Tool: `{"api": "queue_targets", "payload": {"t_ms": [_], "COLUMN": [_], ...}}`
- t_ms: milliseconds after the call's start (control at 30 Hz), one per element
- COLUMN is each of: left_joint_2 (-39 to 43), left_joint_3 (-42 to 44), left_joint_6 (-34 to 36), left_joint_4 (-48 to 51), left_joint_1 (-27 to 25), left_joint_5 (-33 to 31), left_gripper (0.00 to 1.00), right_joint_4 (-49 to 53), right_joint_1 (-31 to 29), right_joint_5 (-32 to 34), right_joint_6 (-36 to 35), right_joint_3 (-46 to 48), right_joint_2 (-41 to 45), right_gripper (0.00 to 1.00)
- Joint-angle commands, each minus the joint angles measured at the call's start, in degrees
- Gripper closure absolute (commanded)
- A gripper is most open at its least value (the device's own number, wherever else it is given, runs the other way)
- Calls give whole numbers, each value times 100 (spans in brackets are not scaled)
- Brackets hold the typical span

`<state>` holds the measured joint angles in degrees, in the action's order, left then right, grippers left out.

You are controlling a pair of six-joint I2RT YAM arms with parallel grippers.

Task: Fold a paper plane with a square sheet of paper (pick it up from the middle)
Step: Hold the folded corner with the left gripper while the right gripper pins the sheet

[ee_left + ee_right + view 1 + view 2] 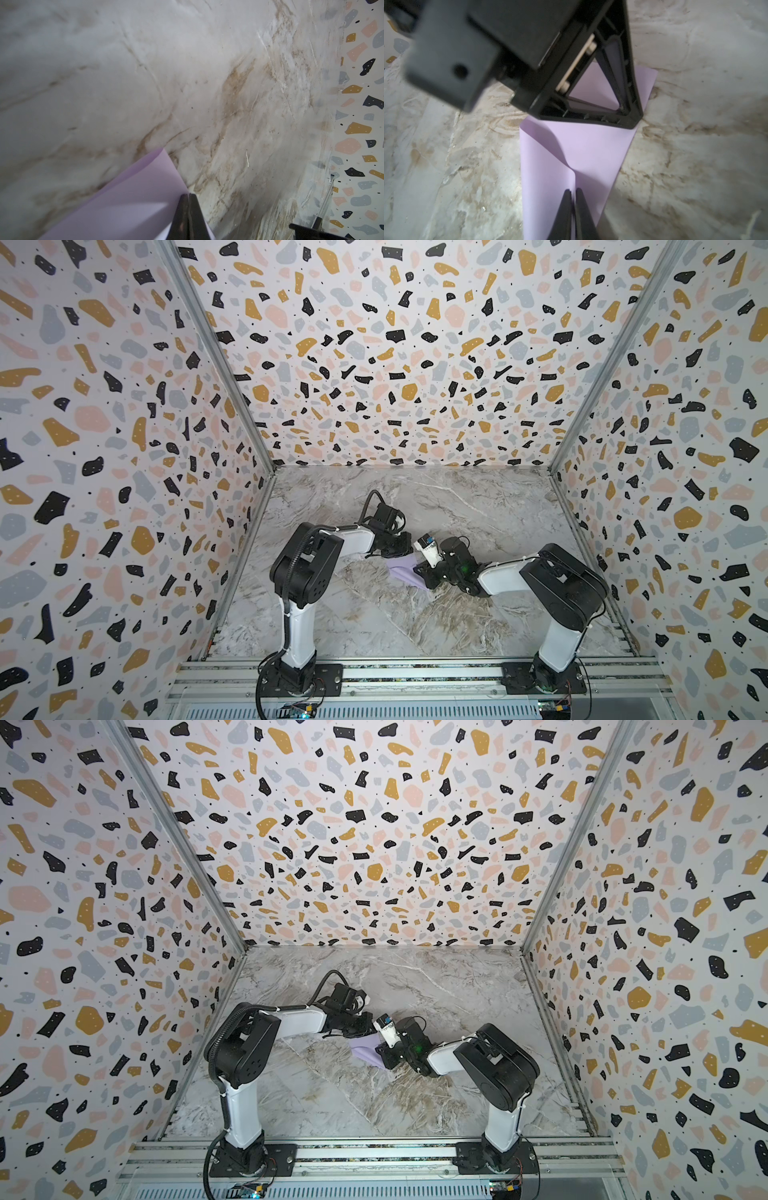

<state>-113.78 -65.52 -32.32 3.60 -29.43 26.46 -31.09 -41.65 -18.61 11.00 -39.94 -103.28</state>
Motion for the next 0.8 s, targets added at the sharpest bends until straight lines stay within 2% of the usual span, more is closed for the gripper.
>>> {"api": "queue_targets", "payload": {"t_ms": [0,333,500,767], "left_joint_2": [79,821,961,819], "left_joint_3": [-14,426,738,885], "left_joint_6": [12,-354,-196,114], "left_joint_4": [135,-173,-27,293], "left_joint_1": [-47,241,343,339], "left_joint_5": [-82,-53,-208,-495], "left_gripper": [96,87,88,94], "right_joint_4": [145,147,125,138], "right_joint_1": [24,25,25,49], "right_joint_5": [-75,-120,-148,-273], "right_joint_6": [-72,-89,-114,-253], "right_joint_3": [-154,-110,-132,-196], "right_joint_2": [-59,-68,-60,-48], "right_gripper": [92,92,92,92]}}
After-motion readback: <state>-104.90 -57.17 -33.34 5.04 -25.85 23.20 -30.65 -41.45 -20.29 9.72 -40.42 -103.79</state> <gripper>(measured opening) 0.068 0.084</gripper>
